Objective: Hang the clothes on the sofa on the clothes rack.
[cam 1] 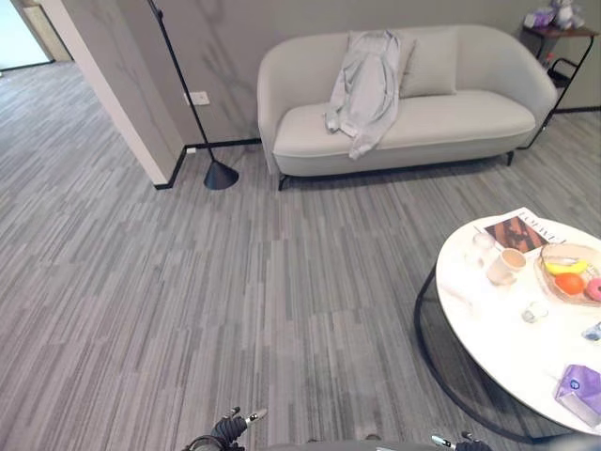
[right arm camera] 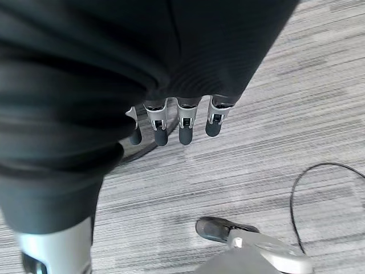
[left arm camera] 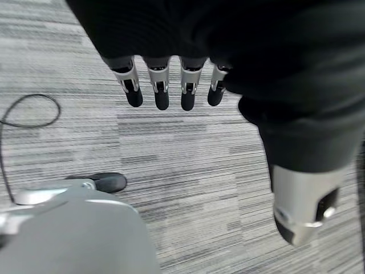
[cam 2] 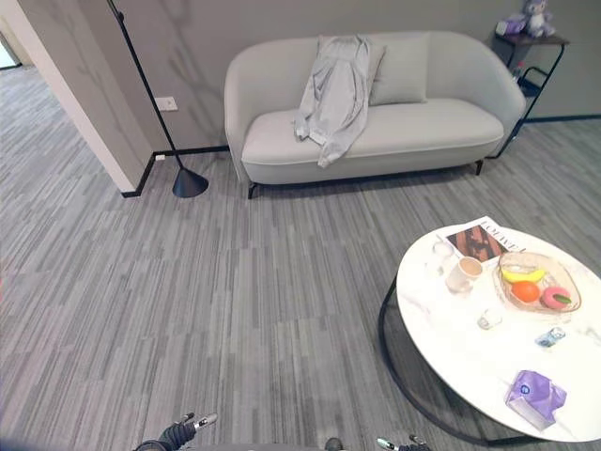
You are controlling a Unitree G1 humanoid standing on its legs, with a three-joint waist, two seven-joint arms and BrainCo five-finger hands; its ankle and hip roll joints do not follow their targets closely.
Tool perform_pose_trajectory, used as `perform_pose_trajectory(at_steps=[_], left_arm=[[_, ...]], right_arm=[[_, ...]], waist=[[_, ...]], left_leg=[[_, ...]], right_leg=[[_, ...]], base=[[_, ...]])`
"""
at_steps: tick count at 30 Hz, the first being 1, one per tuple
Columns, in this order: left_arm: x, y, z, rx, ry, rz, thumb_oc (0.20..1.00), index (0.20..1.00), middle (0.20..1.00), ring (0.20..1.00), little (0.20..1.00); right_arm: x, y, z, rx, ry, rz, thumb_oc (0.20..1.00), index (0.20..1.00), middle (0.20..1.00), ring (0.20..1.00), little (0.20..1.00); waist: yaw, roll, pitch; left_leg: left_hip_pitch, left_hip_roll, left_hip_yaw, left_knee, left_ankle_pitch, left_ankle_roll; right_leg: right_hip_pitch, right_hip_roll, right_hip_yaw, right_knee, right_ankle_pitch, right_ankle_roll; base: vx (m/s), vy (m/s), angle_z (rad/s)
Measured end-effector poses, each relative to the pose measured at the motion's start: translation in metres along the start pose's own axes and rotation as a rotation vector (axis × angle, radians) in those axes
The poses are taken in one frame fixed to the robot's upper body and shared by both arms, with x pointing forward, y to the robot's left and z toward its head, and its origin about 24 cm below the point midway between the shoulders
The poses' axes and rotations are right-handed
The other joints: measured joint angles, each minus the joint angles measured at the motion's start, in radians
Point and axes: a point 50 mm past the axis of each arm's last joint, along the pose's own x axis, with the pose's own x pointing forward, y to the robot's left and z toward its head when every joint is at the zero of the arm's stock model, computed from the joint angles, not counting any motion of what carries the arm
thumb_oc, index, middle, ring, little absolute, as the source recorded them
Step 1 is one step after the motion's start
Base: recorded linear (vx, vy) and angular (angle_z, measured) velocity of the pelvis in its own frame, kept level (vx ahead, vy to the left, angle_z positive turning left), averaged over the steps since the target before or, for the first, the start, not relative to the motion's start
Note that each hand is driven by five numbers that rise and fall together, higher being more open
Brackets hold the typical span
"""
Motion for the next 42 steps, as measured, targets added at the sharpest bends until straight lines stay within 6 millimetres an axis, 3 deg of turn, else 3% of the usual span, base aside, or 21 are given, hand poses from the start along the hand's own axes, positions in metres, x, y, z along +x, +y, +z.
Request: perform_pose_trajectory(at_steps=[6, 14, 42], left_arm=[[0.0015, -0.0024, 0.0101, 0.001, -0.035, -0.013, 1.0, 1.0, 1.0, 1.0, 1.0], [0.0013, -0.0023, 0.0092, 0.0, -0.034, -0.013, 1.0, 1.0, 1.0, 1.0, 1.0], [0.0002, -0.0006, 0.0038, -0.006, -0.019, -0.003, 1.0, 1.0, 1.0, 1.0, 1.0]], right_arm=[[0.0011, 0.0003, 0.0058, 0.001, -0.015, 0.001, 1.0, 1.0, 1.0, 1.0, 1.0], [0.001, 0.0013, 0.006, 0.002, -0.018, 0.004, 1.0, 1.0, 1.0, 1.0, 1.0], [-0.0003, 0.0021, 0.0004, 0.002, -0.007, 0.012, 1.0, 1.0, 1.0, 1.0, 1.0]], waist=[[-0.002, -0.011, 0.0], [-0.002, -0.026, -0.006], [0.0, -0.019, -0.023]], left_leg=[[0.017, 0.001, 0.002, -0.019, 0.0, 0.0], [0.018, 0.001, 0.006, -0.019, 0.0, 0.0], [0.022, 0.006, 0.005, -0.017, 0.0, 0.0]], right_leg=[[0.003, 0.002, 0.007, -0.002, -0.008, 0.008], [-0.001, 0.002, 0.011, -0.002, -0.011, 0.01], [0.004, 0.007, 0.018, -0.002, -0.01, 0.003]], base=[[0.0, 0.002, -0.02], [0.0, 0.0, 0.0], [0.01, -0.028, 0.0]])
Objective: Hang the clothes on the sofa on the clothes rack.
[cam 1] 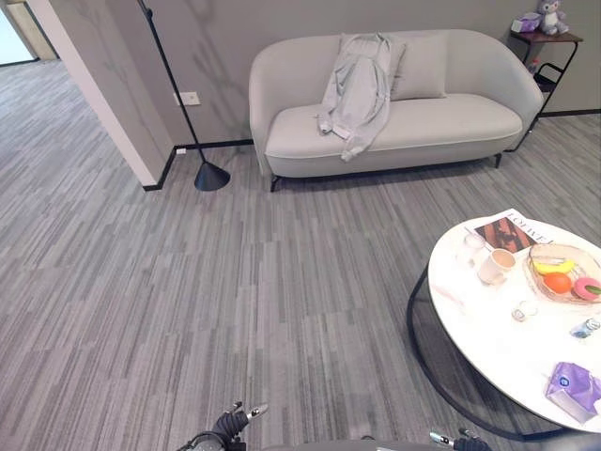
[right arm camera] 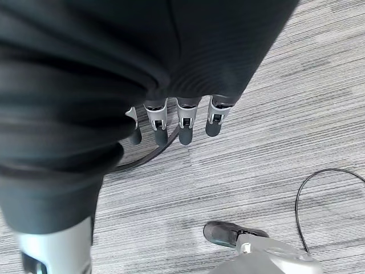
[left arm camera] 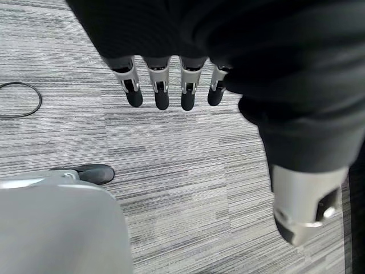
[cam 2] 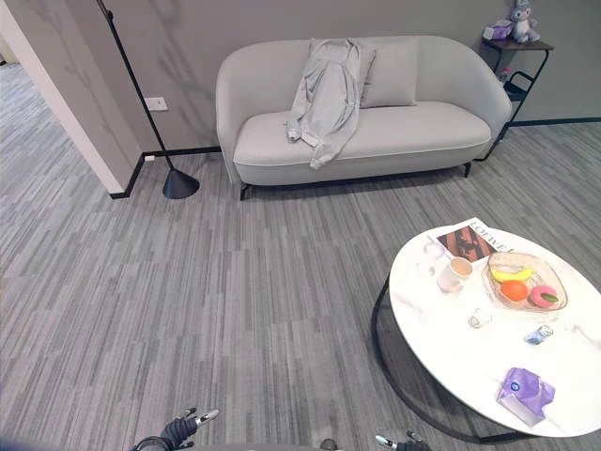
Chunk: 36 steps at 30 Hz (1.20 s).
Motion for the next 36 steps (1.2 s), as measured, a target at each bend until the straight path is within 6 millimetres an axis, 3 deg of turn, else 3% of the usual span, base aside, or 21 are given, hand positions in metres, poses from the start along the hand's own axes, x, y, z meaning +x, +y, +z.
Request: perform_pose_trajectory(at_steps=[2, 4, 6, 7, 10, 11, 12, 13, 14, 16, 18, 19, 21, 22, 23, 26, 27, 29, 31, 33, 36], left_arm=[[0.0, 0.003, 0.002, 0.004, -0.005, 0.007, 1.0, 1.0, 1.0, 1.0, 1.0], [0.001, 0.01, 0.009, 0.0, -0.018, 0.024, 1.0, 1.0, 1.0, 1.0, 1.0], [0.005, 0.005, 0.025, -0.022, -0.053, 0.02, 1.0, 1.0, 1.0, 1.0, 1.0], [0.005, 0.005, 0.025, -0.022, -0.053, 0.02, 1.0, 1.0, 1.0, 1.0, 1.0], [0.006, 0.012, 0.021, -0.026, -0.009, 0.05, 1.0, 1.0, 1.0, 1.0, 1.0], [0.006, 0.012, 0.021, -0.025, -0.008, 0.05, 1.0, 1.0, 1.0, 1.0, 1.0], [0.007, 0.007, 0.024, -0.026, -0.014, 0.038, 1.0, 1.0, 1.0, 1.0, 1.0], [0.009, 0.0, 0.028, -0.03, -0.024, 0.023, 1.0, 1.0, 1.0, 1.0, 1.0], [0.009, -0.004, 0.031, -0.033, -0.04, 0.011, 1.0, 1.0, 1.0, 1.0, 1.0], [0.008, 0.006, 0.037, -0.048, -0.07, 0.032, 1.0, 1.0, 1.0, 1.0, 1.0], [0.007, 0.02, 0.035, -0.078, -0.057, 0.08, 1.0, 1.0, 1.0, 1.0, 1.0], [0.007, 0.019, 0.03, -0.103, -0.039, 0.087, 1.0, 1.0, 1.0, 1.0, 1.0], [0.006, 0.003, 0.013, -0.149, 0.006, 0.061, 1.0, 1.0, 1.0, 1.0, 1.0], [0.002, 0.018, 0.005, -0.118, 0.016, 0.089, 1.0, 1.0, 1.0, 1.0, 1.0], [0.002, 0.021, 0.011, -0.113, -0.015, 0.093, 1.0, 1.0, 1.0, 1.0, 1.0], [0.006, 0.023, 0.041, -0.074, -0.097, 0.077, 1.0, 1.0, 1.0, 1.0, 1.0], [0.007, 0.018, 0.044, -0.04, -0.105, 0.054, 1.0, 1.0, 1.0, 1.0, 1.0], [0.006, 0.019, 0.037, -0.029, -0.084, 0.058, 1.0, 1.0, 1.0, 1.0, 1.0], [0.005, 0.016, 0.031, -0.033, -0.064, 0.052, 1.0, 1.0, 1.0, 1.0, 1.0], [0.006, 0.012, 0.035, -0.036, -0.078, 0.042, 1.0, 1.0, 1.0, 1.0, 1.0], [0.007, 0.009, 0.043, -0.077, -0.109, 0.044, 1.0, 1.0, 1.0, 1.0, 1.0]], right_arm=[[0.0, 0.0, 0.002, 0.015, -0.004, 0.0, 1.0, 1.0, 1.0, 1.0, 1.0], [0.003, 0.0, 0.015, 0.038, -0.038, 0.0, 1.0, 1.0, 1.0, 1.0, 1.0], [0.004, -0.009, 0.027, 0.048, -0.076, -0.026, 1.0, 1.0, 1.0, 1.0, 1.0], [0.004, -0.009, 0.027, 0.048, -0.076, -0.026, 1.0, 1.0, 1.0, 1.0, 1.0], [0.006, -0.006, 0.046, 0.061, -0.119, -0.021, 1.0, 1.0, 1.0, 1.0, 1.0], [0.007, -0.006, 0.052, 0.063, -0.13, -0.021, 1.0, 1.0, 1.0, 1.0, 1.0], [0.007, -0.007, 0.054, 0.057, -0.129, -0.024, 1.0, 1.0, 1.0, 1.0, 1.0], [0.008, -0.01, 0.059, 0.047, -0.133, -0.033, 1.0, 1.0, 1.0, 1.0, 1.0], [0.008, -0.015, 0.062, 0.036, -0.134, -0.044, 1.0, 1.0, 1.0, 1.0, 1.0], [0.009, -0.012, 0.064, 0.037, -0.132, -0.036, 1.0, 1.0, 1.0, 1.0, 1.0], [0.009, 0.004, 0.077, 0.019, -0.176, 0.005, 1.0, 1.0, 1.0, 1.0, 1.0], [0.01, 0.005, 0.08, 0.006, -0.186, 0.012, 1.0, 1.0, 1.0, 1.0, 1.0], [0.01, -0.014, 0.075, -0.023, -0.149, -0.036, 1.0, 1.0, 1.0, 1.0, 1.0], [0.007, -0.005, 0.037, -0.024, -0.067, -0.007, 1.0, 1.0, 1.0, 1.0, 1.0], [0.006, -0.004, 0.026, -0.021, -0.038, -0.006, 1.0, 1.0, 1.0, 1.0, 1.0], [0.005, -0.004, 0.021, 0.0, -0.02, -0.011, 1.0, 1.0, 1.0, 1.0, 1.0], [0.004, -0.01, 0.018, 0.014, -0.016, -0.027, 1.0, 1.0, 1.0, 1.0, 1.0], [0.004, -0.012, 0.016, 0.027, -0.017, -0.035, 1.0, 1.0, 1.0, 1.0, 1.0], [0.004, -0.013, 0.019, 0.029, -0.032, -0.036, 1.0, 1.0, 1.0, 1.0, 1.0], [0.003, -0.018, 0.025, 0.026, -0.059, -0.043, 1.0, 1.0, 1.0, 1.0, 1.0], [0.004, -0.025, 0.034, 0.052, -0.088, -0.064, 1.0, 1.0, 1.0, 1.0, 1.0]], waist=[[0.004, -0.01, -0.006], [0.009, -0.054, 0.024], [0.044, -0.058, 0.096], [0.044, -0.058, 0.096], [0.041, -0.077, 0.145], [0.04, -0.063, 0.158], [0.041, -0.033, 0.157], [0.053, -0.002, 0.166], [0.075, 0.042, 0.169], [0.103, 0.051, 0.163], [0.131, -0.058, 0.122], [0.14, -0.082, 0.108], [0.144, -0.002, 0.071], [0.11, -0.067, -0.002], [0.11, -0.08, -0.014], [0.086, -0.081, -0.002], [0.072, -0.037, 0.0], [0.063, -0.024, 0.006], [0.053, 0.014, 0.008], [0.026, 0.049, 0.013], [-0.03, 0.058, 0.055]], left_leg=[[-0.048, 0.002, -0.001, 0.044, -0.008, -0.013], [-0.222, -0.009, -0.027, 0.332, -0.025, -0.042], [-0.524, -0.072, -0.215, 0.798, 0.117, -0.181], [-0.524, -0.072, -0.215, 0.798, 0.117, -0.181], [-0.472, -0.033, -0.167, 0.39, 0.113, -0.157], [-0.436, 0.005, -0.15, 0.253, 0.118, -0.164], [-0.389, 0.057, -0.083, -0.034, 0.122, -0.175], [-0.421, 0.096, -0.059, -0.034, 0.125, -0.179], [-0.443, 0.171, -0.062, -0.035, 0.125, -0.191], [-0.445, 0.226, -0.048, -0.032, 0.123, -0.233], [-0.511, 0.146, -0.015, 0.233, 0.05, -0.2], [-0.485, 0.1, 0.009, 0.316, 0.012, -0.143], [-0.312, 0.105, -0.004, 0.283, -0.112, -0.07], [-0.192, 0.016, 0.013, 0.134, -0.059, -0.004], [-0.164, -0.004, 0.02, 0.114, -0.046, -0.007], [-0.22, -0.027, 0.033, 0.293, -0.067, 0.007], [-0.163, -0.023, 0.03, 0.207, -0.079, 0.068], [-0.055, -0.071, 0.022, 0.137, -0.132, 0.114], [-0.002, -0.073, 0.005, 0.102, -0.147, 0.13], [0.027, -0.063, -0.029, 0.064, -0.13, 0.085], [0.104, -0.039, -0.068, 0.057, -0.164, 0.022]], right_leg=[[-0.026, 0.001, 0.001, 0.0, -0.001, 0.0], [-0.056, -0.011, 0.014, 0.0, -0.003, -0.037], [-0.107, -0.01, 0.022, 0.061, -0.007, -0.093], [-0.107, -0.01, 0.022, 0.061, -0.007, -0.093], [-0.1, -0.019, 0.043, 0.002, -0.018, -0.114], [-0.088, -0.003, 0.047, -0.003, -0.025, -0.095], [-0.086, 0.014, 0.058, -0.004, -0.081, -0.052], [-0.078, 0.042, 0.065, 0.009, -0.127, -0.012], [-0.108, 0.072, 0.031, 0.097, -0.141, -0.06], [-0.158, 0.073, 0.041, 0.22, -0.119, -0.052], [-0.204, -0.014, 0.132, 0.191, -0.129, -0.047], [-0.172, -0.046, 0.169, 0.121, -0.149, -0.016], [-0.164, -0.04, 0.136, 0.273, -0.201, 0.021], [-0.13, -0.141, 0.117, 0.447, -0.257, 0.086], [-0.127, -0.154, 0.118, 0.468, -0.247, 0.109], [-0.247, -0.191, 0.13, 0.768, -0.108, 0.142], [-0.298, -0.205, 0.102, 0.922, 0.003, 0.168], [-0.386, -0.318, 0.043, 1.072, 0.033, 0.167], [-0.431, -0.356, -0.041, 1.025, -0.03, 0.122], [-0.474, -0.336, -0.113, 0.835, -0.089, 0.113], [-0.471, -0.202, -0.177, 0.309, -0.061, 0.084]], base=[[-0.06, -0.134, 0.01], [-0.14, -0.257, 0.06], [0.09, -0.199, 0.01], [0.21, -0.056, -0.16], [0.44, 0.097, -0.14], [0.46, 0.154, -0.08], [0.57, 0.202, 0.01], [0.59, 0.21, -0.15], [0.64, 0.24, -0.34], [0.49, 0.22, -0.5], [0.56, 0.25, -0.97], [0.55, 0.244, -1.25], [0.38, 0.224, -1.09], [0.31, 0.256, -0.42], [0.31, 0.294, 0.14], [0.3, 0.284, 0.4], [0.36, 0.212, 0.57], [0.31, 0.108, 0.23], [0.34, -0.011, 0.08], [0.43, -0.113, 0.35], [0.61, -0.191, 0.44]])
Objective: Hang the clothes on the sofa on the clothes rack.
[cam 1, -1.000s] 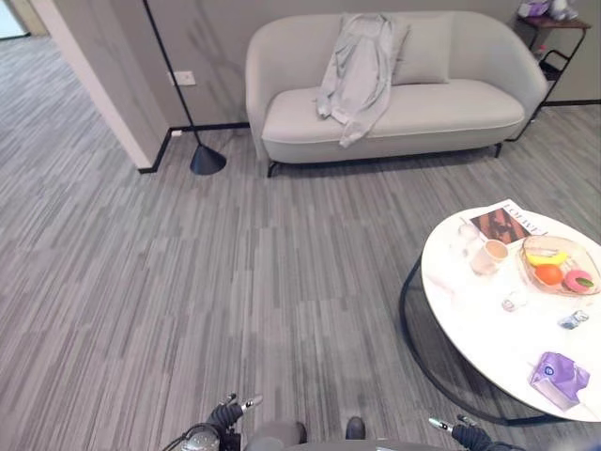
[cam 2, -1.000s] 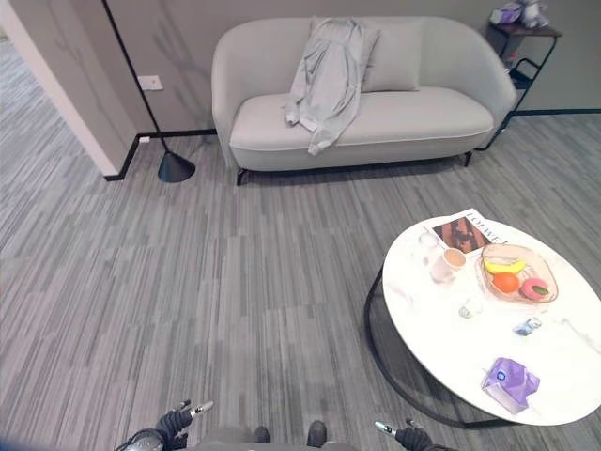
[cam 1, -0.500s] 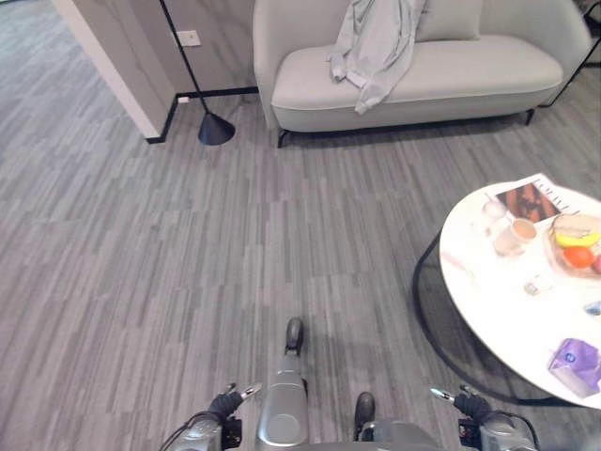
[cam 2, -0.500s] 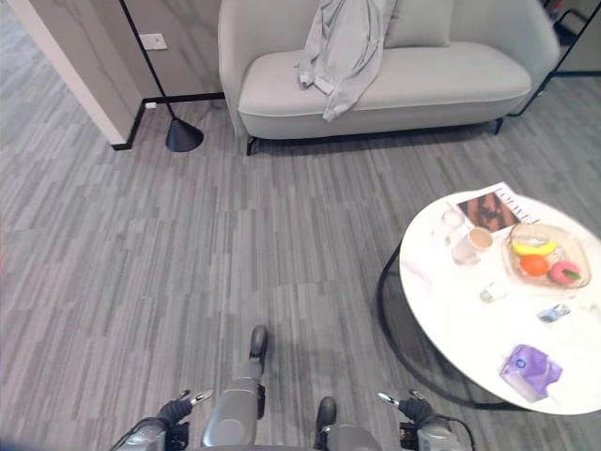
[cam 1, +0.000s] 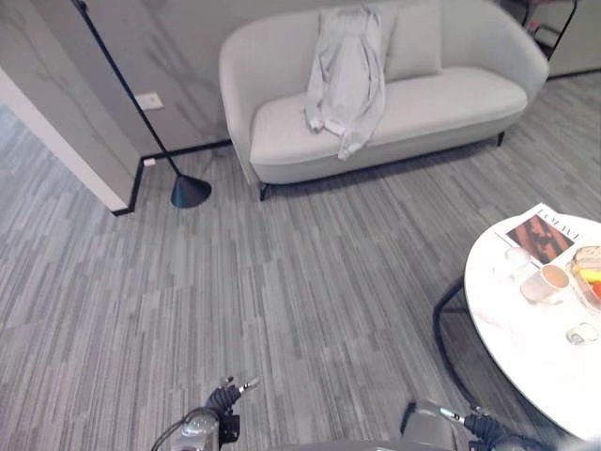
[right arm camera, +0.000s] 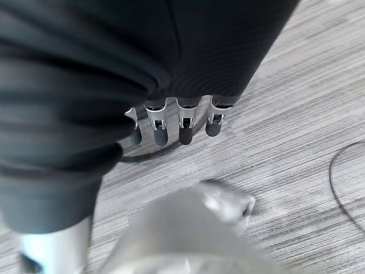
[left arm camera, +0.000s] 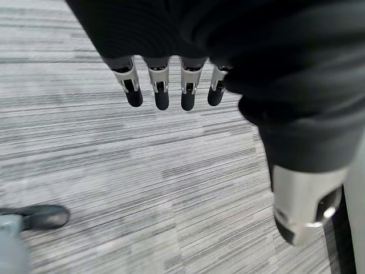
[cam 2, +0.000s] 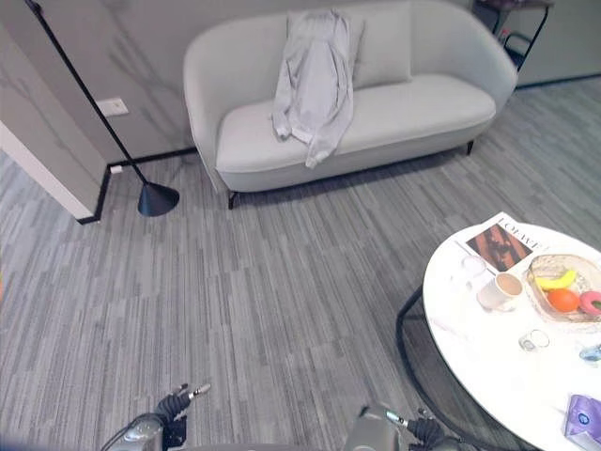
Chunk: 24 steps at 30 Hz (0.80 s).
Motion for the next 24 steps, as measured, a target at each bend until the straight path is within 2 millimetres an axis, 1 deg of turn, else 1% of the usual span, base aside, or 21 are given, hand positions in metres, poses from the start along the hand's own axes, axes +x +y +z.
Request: perform_pose_trajectory(at_steps=[1, 2, 3, 4, 5, 6, 7, 8, 9, 10, 12, 14, 15, 16, 17, 18, 19, 20, 21, 22, 24], left_arm=[[0.0, -0.001, 0.002, 0.0, -0.006, -0.001, 1.0, 1.0, 1.0, 1.0, 1.0], [-0.001, 0.003, -0.001, -0.001, -0.008, 0.008, 1.0, 1.0, 1.0, 1.0, 1.0], [-0.001, 0.001, -0.002, 0.002, -0.004, 0.002, 1.0, 1.0, 1.0, 1.0, 1.0], [-0.001, 0.002, -0.004, 0.002, 0.003, 0.004, 1.0, 1.0, 1.0, 1.0, 1.0], [-0.001, -0.004, -0.009, 0.0, 0.026, -0.009, 1.0, 1.0, 1.0, 1.0, 1.0], [-0.002, -0.005, -0.01, -0.002, 0.028, -0.016, 1.0, 1.0, 1.0, 1.0, 1.0], [-0.003, -0.005, -0.014, -0.006, 0.037, -0.018, 1.0, 1.0, 1.0, 1.0, 1.0], [-0.004, -0.008, -0.019, -0.012, 0.049, -0.023, 1.0, 1.0, 1.0, 1.0, 1.0], [-0.004, -0.012, -0.019, -0.014, 0.047, -0.035, 1.0, 1.0, 1.0, 1.0, 1.0], [-0.003, -0.013, -0.015, -0.016, 0.028, -0.039, 1.0, 1.0, 1.0, 1.0, 1.0], [-0.002, -0.012, -0.011, -0.016, 0.007, -0.042, 1.0, 1.0, 1.0, 1.0, 1.0], [-0.001, -0.01, -0.005, -0.009, -0.006, -0.038, 1.0, 1.0, 1.0, 1.0, 1.0], [0.0, -0.013, 0.0, -0.01, -0.019, -0.046, 1.0, 1.0, 1.0, 1.0, 1.0], [0.001, -0.015, 0.003, -0.011, -0.026, -0.058, 1.0, 1.0, 1.0, 1.0, 1.0], [-0.001, -0.012, 0.002, -0.01, -0.031, -0.06, 1.0, 1.0, 1.0, 1.0, 1.0], [-0.002, -0.009, -0.002, -0.007, -0.02, -0.054, 1.0, 1.0, 1.0, 1.0, 1.0], [-0.001, -0.009, 0.002, -0.003, -0.03, -0.054, 1.0, 1.0, 1.0, 1.0, 1.0], [0.0, -0.007, 0.003, 0.011, -0.029, -0.052, 1.0, 1.0, 1.0, 1.0, 1.0], [-0.001, -0.006, 0.003, 0.028, -0.025, -0.053, 1.0, 1.0, 1.0, 1.0, 1.0], [0.0, 0.0, 0.008, 0.026, -0.033, -0.036, 1.0, 1.0, 1.0, 1.0, 1.0], [-0.001, 0.0, 0.002, 0.027, -0.015, -0.033, 1.0, 1.0, 1.0, 1.0, 1.0]], right_arm=[[0.0, 0.0, -0.002, -0.002, 0.004, 0.0, 1.0, 1.0, 1.0, 1.0, 1.0], [-0.001, -0.001, -0.005, -0.004, 0.015, -0.003, 1.0, 1.0, 1.0, 1.0, 1.0], [-0.001, -0.003, -0.009, -0.004, 0.035, -0.011, 1.0, 1.0, 1.0, 1.0, 1.0], [-0.002, -0.002, -0.012, -0.004, 0.047, -0.009, 1.0, 1.0, 1.0, 1.0, 1.0], [-0.001, -0.008, -0.012, 0.0, 0.063, -0.028, 1.0, 1.0, 1.0, 1.0, 1.0], [-0.001, -0.009, -0.011, -0.001, 0.06, -0.031, 1.0, 1.0, 1.0, 1.0, 1.0], [0.0, -0.011, -0.006, -0.004, 0.046, -0.033, 1.0, 1.0, 1.0, 1.0, 1.0], [0.002, -0.015, 0.002, -0.005, 0.029, -0.045, 1.0, 1.0, 1.0, 1.0, 1.0], [0.002, -0.022, 0.007, -0.017, 0.013, -0.058, 1.0, 1.0, 1.0, 1.0, 1.0], [0.003, -0.024, 0.016, -0.019, -0.017, -0.062, 1.0, 1.0, 1.0, 1.0, 1.0], [0.002, -0.031, 0.017, -0.026, -0.026, -0.078, 1.0, 1.0, 1.0, 1.0, 1.0], [0.002, -0.031, 0.023, -0.023, -0.057, -0.078, 1.0, 1.0, 1.0, 1.0, 1.0], [0.002, -0.033, 0.023, -0.006, -0.063, -0.084, 1.0, 1.0, 1.0, 1.0, 1.0], [0.0, -0.035, 0.018, 0.02, -0.06, -0.094, 1.0, 1.0, 1.0, 1.0, 1.0], [0.0, -0.033, 0.013, 0.036, -0.04, -0.088, 1.0, 1.0, 1.0, 1.0, 1.0], [0.0, -0.031, 0.014, 0.044, -0.041, -0.085, 1.0, 1.0, 1.0, 1.0, 1.0], [0.001, -0.029, 0.016, 0.052, -0.045, -0.083, 1.0, 1.0, 1.0, 1.0, 1.0], [0.002, -0.026, 0.019, 0.057, -0.047, -0.078, 1.0, 1.0, 1.0, 1.0, 1.0], [0.003, -0.022, 0.024, 0.06, -0.054, -0.07, 1.0, 1.0, 1.0, 1.0, 1.0], [0.005, -0.018, 0.028, 0.072, -0.061, -0.059, 1.0, 1.0, 1.0, 1.0, 1.0], [0.005, -0.018, 0.028, 0.058, -0.061, -0.057, 1.0, 1.0, 1.0, 1.0, 1.0]], waist=[[-0.01, -0.014, 0.004], [-0.025, -0.019, 0.007], [-0.038, -0.056, 0.008], [-0.041, -0.062, 0.012], [-0.045, -0.057, 0.011], [-0.035, -0.055, 0.013], [-0.032, -0.058, 0.015], [-0.04, -0.039, 0.019], [-0.032, -0.027, 0.012], [-0.029, -0.026, 0.012], [-0.017, -0.019, 0.011], [-0.023, -0.027, 0.009], [-0.037, -0.025, 0.009], [-0.043, -0.033, 0.011], [-0.018, -0.058, 0.016], [-0.009, -0.073, 0.022], [0.0, -0.093, 0.024], [0.018, -0.111, 0.03], [0.03, -0.133, 0.039], [0.046, -0.142, 0.051], [0.065, -0.105, 0.055]], left_leg=[[0.004, -0.001, -0.005, 0.001, -0.001, -0.002], [0.036, 0.004, -0.024, -0.001, -0.024, -0.042], [0.08, 0.01, -0.022, -0.014, -0.036, -0.06], [0.094, 0.013, -0.025, -0.015, -0.046, -0.077], [0.143, 0.058, -0.045, -0.018, -0.061, -0.101], [0.148, 0.069, -0.03, 0.015, -0.05, -0.116], [0.143, 0.08, -0.031, 0.059, -0.027, -0.152], [0.144, 0.11, -0.08, 0.09, 0.005, -0.194], [0.131, 0.108, -0.126, 0.125, 0.005, -0.194], [0.109, 0.113, -0.134, 0.124, 0.062, -0.2], [0.061, 0.131, -0.141, 0.297, 0.136, -0.23], [0.012, 0.137, -0.153, 0.367, 0.145, -0.225], [-0.041, 0.145, -0.159, 0.45, 0.222, -0.238], [-0.123, 0.141, -0.119, 0.608, 0.298, -0.235], [-0.16, 0.143, -0.093, 0.726, 0.35, -0.219], [-0.236, 0.143, -0.063, 0.849, 0.34, -0.2], [-0.331, 0.131, -0.042, 0.96, 0.297, -0.144], [-0.421, 0.106, -0.026, 0.997, 0.237, -0.12], [-0.503, 0.084, -0.017, 0.96, 0.186, -0.101], [-0.609, 0.063, -0.017, 0.768, 0.18, -0.108], [-0.623, 0.087, -0.015, 0.382, 0.207, -0.148]], right_leg=[[-0.003, 0.008, 0.002, -0.017, 0.007, 0.008], [-0.026, 0.04, 0.018, -0.052, 0.033, 0.02], [-0.042, 0.06, 0.04, -0.077, 0.038, 0.019], [-0.044, 0.073, 0.055, -0.096, 0.04, 0.022], [-0.018, 0.114, 0.055, -0.06, 0.118, -0.02], [-0.003, 0.125, 0.05, -0.055, 0.143, -0.056], [0.016, 0.133, 0.058, -0.047, 0.167, -0.106], [0.045, 0.14, 0.038, -0.029, 0.138, -0.117], [0.073, 0.142, 0.041, -0.022, 0.116, -0.152], [0.101, 0.137, 0.035, -0.033, 0.09, -0.156], [0.213, 0.168, 0.01, -0.127, 0.102, -0.146], [0.269, 0.174, 0.009, -0.163, 0.086, -0.151], [0.277, 0.185, 0.018, -0.154, 0.048, -0.166], [0.323, 0.178, 0.022, -0.182, 0.047, -0.145], [0.376, 0.181, 0.056, -0.213, 0.018, -0.174], [0.419, 0.174, 0.06, -0.247, 0.017, -0.175], [0.439, 0.159, 0.078, -0.263, 0.008, -0.183], [0.46, 0.138, 0.106, -0.284, 0.007, -0.182], [0.479, 0.114, 0.138, -0.303, 0.004, -0.181], [0.505, 0.078, 0.152, -0.31, -0.024, -0.172], [0.551, 0.078, 0.165, -0.31, -0.06, -0.128]], base=[[0.36, -0.1, 0.54], [0.56, -0.156, 0.58], [0.51, -0.148, 0.69], [0.52, -0.176, 0.78], [0.62, -0.292, 0.55], [0.5, -0.251, 0.41], [0.32, -0.176, 0.16], [0.47, -0.275, 0.33], [0.6, -0.372, 0.47], [0.59, -0.372, 0.5], [0.39, -0.295, 0.29], [0.42, -0.342, 0.31], [0.23, -0.237, 0.63], [0.33, -0.337, 0.28], [0.26, -0.267, 0.03], [0.27, -0.221, -0.38], [0.32, -0.181, -0.35], [0.35, -0.114, -0.57], [0.52, -0.061, -0.74], [0.55, 0.025, -0.68], [0.41, 0.023, -0.58]])
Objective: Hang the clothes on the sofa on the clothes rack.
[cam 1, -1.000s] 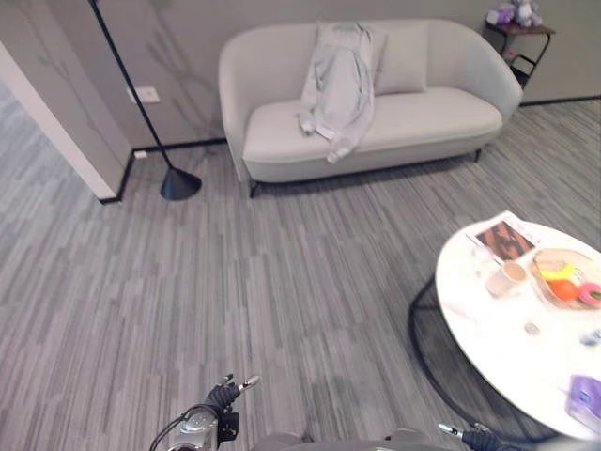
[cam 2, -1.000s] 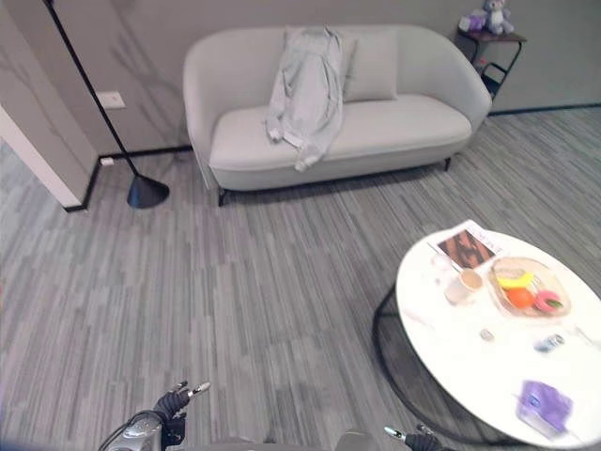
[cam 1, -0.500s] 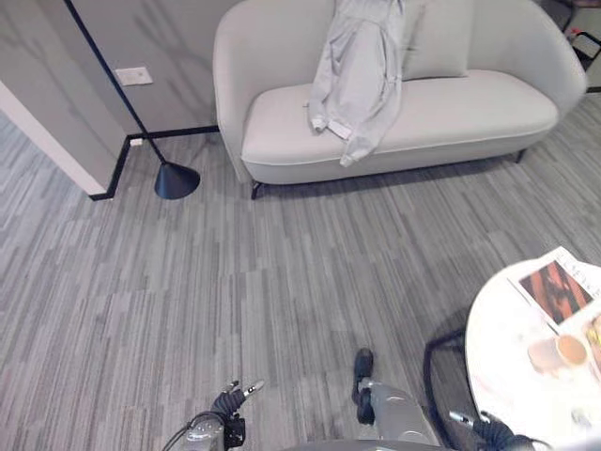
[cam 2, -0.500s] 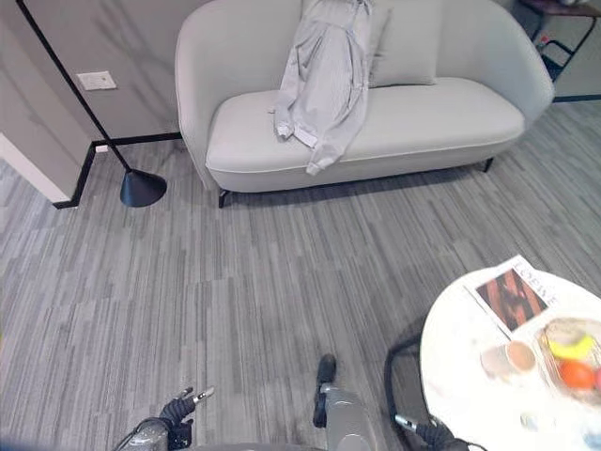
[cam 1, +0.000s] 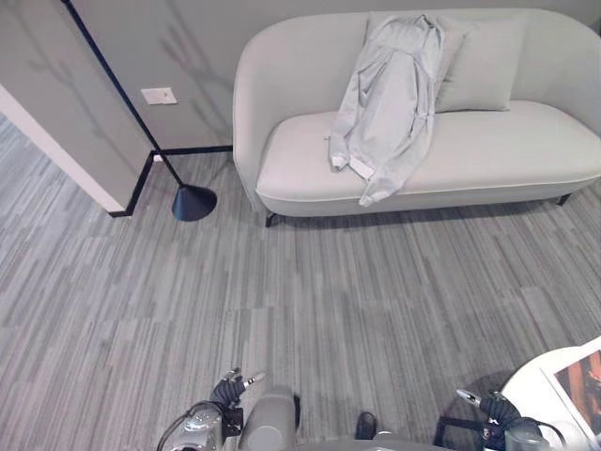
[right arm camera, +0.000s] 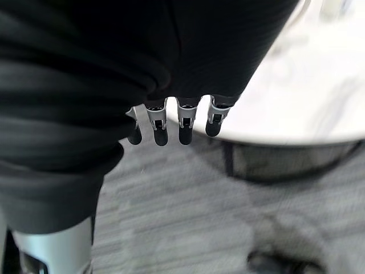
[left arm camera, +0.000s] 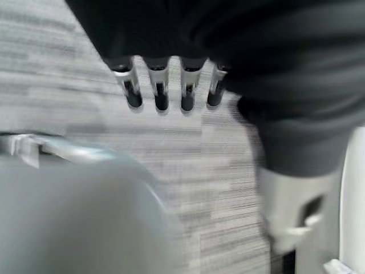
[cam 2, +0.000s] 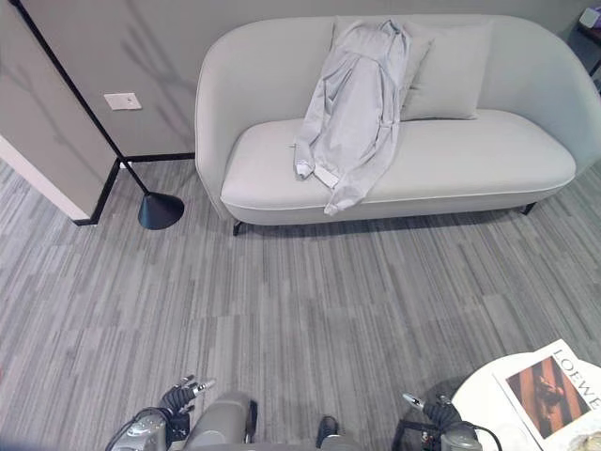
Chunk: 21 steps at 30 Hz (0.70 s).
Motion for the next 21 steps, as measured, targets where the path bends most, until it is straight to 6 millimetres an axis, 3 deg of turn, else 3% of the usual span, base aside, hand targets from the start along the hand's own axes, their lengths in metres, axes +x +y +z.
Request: perform_pose_trajectory(at_steps=[1, 2, 3, 4, 5, 7, 8, 9, 11, 12, 13, 14, 15, 17, 18, 19, 20, 21], left_arm=[[-0.001, -0.001, -0.003, 0.006, 0.009, -0.005, 1.0, 1.0, 1.0, 1.0, 1.0], [-0.003, -0.002, -0.011, 0.007, 0.029, -0.005, 1.0, 1.0, 1.0, 1.0, 1.0], [-0.005, 0.0, -0.018, 0.004, 0.046, 0.001, 1.0, 1.0, 1.0, 1.0, 1.0], [-0.007, 0.008, -0.022, 0.001, 0.06, 0.027, 1.0, 1.0, 1.0, 1.0, 1.0], [-0.005, 0.011, -0.016, -0.003, 0.044, 0.037, 1.0, 1.0, 1.0, 1.0, 1.0], [-0.006, 0.023, -0.01, -0.009, 0.029, 0.062, 1.0, 1.0, 1.0, 1.0, 1.0], [-0.006, 0.024, -0.012, -0.013, 0.033, 0.066, 1.0, 1.0, 1.0, 1.0, 1.0], [-0.01, 0.032, -0.022, -0.042, 0.064, 0.104, 1.0, 1.0, 1.0, 1.0, 1.0], [-0.015, 0.034, -0.039, -0.051, 0.114, 0.115, 1.0, 1.0, 1.0, 1.0, 1.0], [-0.016, 0.034, -0.04, -0.041, 0.11, 0.111, 1.0, 1.0, 1.0, 1.0, 1.0], [-0.014, 0.032, -0.036, -0.041, 0.102, 0.106, 1.0, 1.0, 1.0, 1.0, 1.0], [-0.014, 0.031, -0.036, -0.04, 0.102, 0.103, 1.0, 1.0, 1.0, 1.0, 1.0], [-0.013, 0.032, -0.032, -0.039, 0.09, 0.104, 1.0, 1.0, 1.0, 1.0, 1.0], [-0.01, 0.029, -0.024, -0.024, 0.073, 0.091, 1.0, 1.0, 1.0, 1.0, 1.0], [-0.008, 0.024, -0.019, -0.006, 0.052, 0.071, 1.0, 1.0, 1.0, 1.0, 1.0], [-0.007, 0.021, -0.019, 0.005, 0.059, 0.061, 1.0, 1.0, 1.0, 1.0, 1.0], [-0.008, 0.014, -0.026, 0.026, 0.094, 0.043, 1.0, 1.0, 1.0, 1.0, 1.0], [-0.007, 0.012, -0.027, 0.017, 0.091, 0.037, 1.0, 1.0, 1.0, 1.0, 1.0]], right_arm=[[-0.001, -0.003, -0.004, -0.026, 0.009, -0.003, 1.0, 1.0, 1.0, 1.0, 1.0], [-0.003, -0.007, -0.01, -0.033, 0.019, -0.008, 1.0, 1.0, 1.0, 1.0, 1.0], [-0.004, -0.006, -0.015, -0.049, 0.032, -0.003, 1.0, 1.0, 1.0, 1.0, 1.0], [-0.006, 0.002, -0.026, -0.059, 0.065, 0.019, 1.0, 1.0, 1.0, 1.0, 1.0], [-0.007, 0.007, -0.03, -0.054, 0.081, 0.029, 1.0, 1.0, 1.0, 1.0, 1.0], [-0.005, 0.017, -0.028, -0.04, 0.083, 0.047, 1.0, 1.0, 1.0, 1.0, 1.0], [-0.005, 0.017, -0.028, -0.041, 0.086, 0.047, 1.0, 1.0, 1.0, 1.0, 1.0], [-0.004, 0.019, -0.025, -0.055, 0.074, 0.051, 1.0, 1.0, 1.0, 1.0, 1.0], [-0.005, 0.019, -0.031, -0.078, 0.102, 0.05, 1.0, 1.0, 1.0, 1.0, 1.0], [-0.006, 0.019, -0.033, -0.079, 0.102, 0.054, 1.0, 1.0, 1.0, 1.0, 1.0], [-0.007, 0.019, -0.035, -0.086, 0.114, 0.057, 1.0, 1.0, 1.0, 1.0, 1.0], [-0.008, 0.018, -0.039, -0.093, 0.122, 0.057, 1.0, 1.0, 1.0, 1.0, 1.0], [-0.011, 0.019, -0.047, -0.097, 0.138, 0.062, 1.0, 1.0, 1.0, 1.0, 1.0], [-0.011, 0.02, -0.047, -0.09, 0.135, 0.066, 1.0, 1.0, 1.0, 1.0, 1.0], [-0.013, 0.019, -0.054, -0.091, 0.155, 0.065, 1.0, 1.0, 1.0, 1.0, 1.0], [-0.013, 0.018, -0.054, -0.087, 0.15, 0.06, 1.0, 1.0, 1.0, 1.0, 1.0], [-0.013, 0.017, -0.054, -0.084, 0.142, 0.059, 1.0, 1.0, 1.0, 1.0, 1.0], [-0.013, 0.019, -0.054, -0.09, 0.143, 0.069, 1.0, 1.0, 1.0, 1.0, 1.0]], waist=[[-0.001, 0.038, -0.002], [0.011, 0.078, -0.006], [0.02, 0.092, -0.022], [0.032, 0.056, -0.033], [0.034, 0.033, -0.033], [0.05, -0.007, -0.036], [0.056, -0.008, -0.038], [0.081, -0.032, -0.058], [0.08, -0.022, -0.093], [0.084, -0.033, -0.128], [0.088, -0.032, -0.133], [0.086, -0.023, -0.141], [0.079, -0.03, -0.152], [0.055, -0.03, -0.134], [0.052, -0.019, -0.127], [0.049, -0.015, -0.121], [0.019, 0.022, -0.116], [0.013, 0.051, -0.119]], left_leg=[[0.012, 0.023, 0.0, -0.186, 0.015, -0.028], [0.004, 0.034, 0.014, -0.205, 0.006, -0.031], [0.024, 0.036, 0.041, -0.217, -0.05, -0.036], [0.026, 0.009, 0.069, -0.173, 0.009, -0.023], [0.027, -0.004, 0.089, -0.174, 0.011, -0.022], [0.09, -0.034, 0.087, -0.201, 0.0, -0.002], [0.096, -0.038, 0.088, -0.202, -0.001, 0.0], [0.173, -0.078, 0.095, -0.211, -0.004, 0.052], [0.231, -0.091, 0.122, -0.248, -0.017, 0.101], [0.249, -0.1, 0.137, -0.273, -0.027, 0.114], [0.288, -0.101, 0.14, -0.313, -0.02, 0.124], [0.311, -0.098, 0.131, -0.34, 0.016, 0.167], [0.342, -0.113, 0.123, -0.363, 0.014, 0.178], [0.38, -0.129, 0.088, -0.395, 0.016, 0.2], [0.435, -0.143, 0.049, -0.399, -0.027, 0.241], [0.457, -0.158, 0.022, -0.391, -0.055, 0.273], [0.482, -0.145, -0.019, -0.386, -0.068, 0.285], [0.496, -0.133, -0.03, -0.389, -0.063, 0.259]], right_leg=[[0.032, 0.013, -0.002, 0.0, -0.013, 0.033], [0.104, 0.015, 0.013, 0.0, -0.056, 0.086], [0.136, 0.016, 0.029, 0.0, -0.086, 0.092], [0.17, -0.023, 0.071, 0.004, -0.136, 0.132], [0.146, -0.025, 0.089, 0.046, -0.15, 0.157], [0.101, 0.023, 0.118, 0.118, -0.145, 0.151], [0.095, 0.026, 0.128, 0.126, -0.139, 0.15], [0.112, 0.013, 0.105, 0.13, -0.099, 0.127], [0.133, -0.014, 0.124, 0.13, -0.043, 0.148], [0.123, -0.025, 0.12, 0.165, -0.031, 0.163], [0.08, -0.029, 0.116, 0.267, -0.036, 0.171], [0.019, -0.033, 0.113, 0.397, -0.061, 0.201], [-0.026, -0.03, 0.12, 0.494, -0.055, 0.227], [-0.191, -0.052, 0.136, 0.846, 0.016, 0.279], [-0.3, -0.064, 0.161, 0.947, 0.03, 0.273], [-0.361, -0.094, 0.134, 1.005, 0.024, 0.26], [-0.405, -0.146, 0.013, 1.002, -0.046, 0.157], [-0.42, -0.153, -0.027, 0.949, -0.047, 0.155]], base=[[0.54, 0.014, -0.7], [0.68, 0.024, -0.66], [0.52, 0.017, -0.73], [0.49, 0.066, -0.45], [0.35, 0.062, -0.32], [0.53, 0.138, -0.48], [0.55, 0.167, -1.22], [0.56, 0.183, -1.19], [0.41, 0.148, -0.92], [0.29, 0.119, -0.38], [0.38, 0.193, -0.2], [0.32, 0.189, -0.04], [0.32, 0.189, 0.11], [0.29, 0.164, 0.63], [0.41, 0.191, 0.77], [0.43, 0.111, 0.8], [0.22, -0.035, 0.68], [0.35, -0.086, 0.78]])
